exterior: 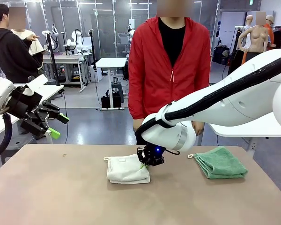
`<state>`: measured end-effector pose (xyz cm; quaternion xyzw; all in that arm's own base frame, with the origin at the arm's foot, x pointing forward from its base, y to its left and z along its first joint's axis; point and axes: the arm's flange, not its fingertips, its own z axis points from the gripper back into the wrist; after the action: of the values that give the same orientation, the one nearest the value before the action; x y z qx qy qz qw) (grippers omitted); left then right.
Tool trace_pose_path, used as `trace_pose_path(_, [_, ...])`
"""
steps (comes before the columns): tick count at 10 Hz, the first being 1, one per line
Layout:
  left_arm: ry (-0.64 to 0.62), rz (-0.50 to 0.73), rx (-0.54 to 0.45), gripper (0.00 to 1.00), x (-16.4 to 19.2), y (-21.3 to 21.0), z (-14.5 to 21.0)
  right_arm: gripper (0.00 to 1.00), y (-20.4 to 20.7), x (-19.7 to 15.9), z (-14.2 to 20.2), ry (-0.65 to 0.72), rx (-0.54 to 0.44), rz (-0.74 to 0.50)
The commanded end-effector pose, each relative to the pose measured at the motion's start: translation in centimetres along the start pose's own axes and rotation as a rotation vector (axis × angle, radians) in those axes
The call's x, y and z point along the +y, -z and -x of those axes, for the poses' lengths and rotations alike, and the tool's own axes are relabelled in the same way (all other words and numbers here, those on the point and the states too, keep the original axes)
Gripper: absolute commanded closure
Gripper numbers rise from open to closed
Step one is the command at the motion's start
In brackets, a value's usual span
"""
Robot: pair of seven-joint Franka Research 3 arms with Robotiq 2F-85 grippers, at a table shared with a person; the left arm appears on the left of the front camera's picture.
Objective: Fold the towels and place them in the basket.
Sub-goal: Stack the folded Towel with hook on the right side of the table.
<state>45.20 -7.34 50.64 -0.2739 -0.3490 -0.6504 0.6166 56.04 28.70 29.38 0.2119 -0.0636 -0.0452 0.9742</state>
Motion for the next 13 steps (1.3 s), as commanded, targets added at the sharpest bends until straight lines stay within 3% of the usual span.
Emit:
trace_pose_path(1, [0.009,0.006,-0.016,0.02,-0.1,-0.2,-0.1,1.00,0.1,0.0,0.1,0.004,0.003,-0.005])
trace_pose_path(3, [0.009,0.006,-0.016,0.02,-0.1,-0.2,-0.1,0.95,0.0,0.0,0.0,-0.001,0.000,0.000])
trace_pose_path(8, [0.009,0.006,-0.016,0.02,-0.1,-0.2,-0.1,0.95,-15.5,-3.1,-4.6,-0.152,-0.075,0.057])
trace_pose_path(13, [0.009,0.006,-0.016,0.02,-0.1,-0.2,-0.1,0.95,-23.9,-8.1,-9.5,-0.231,0.006,0.113])
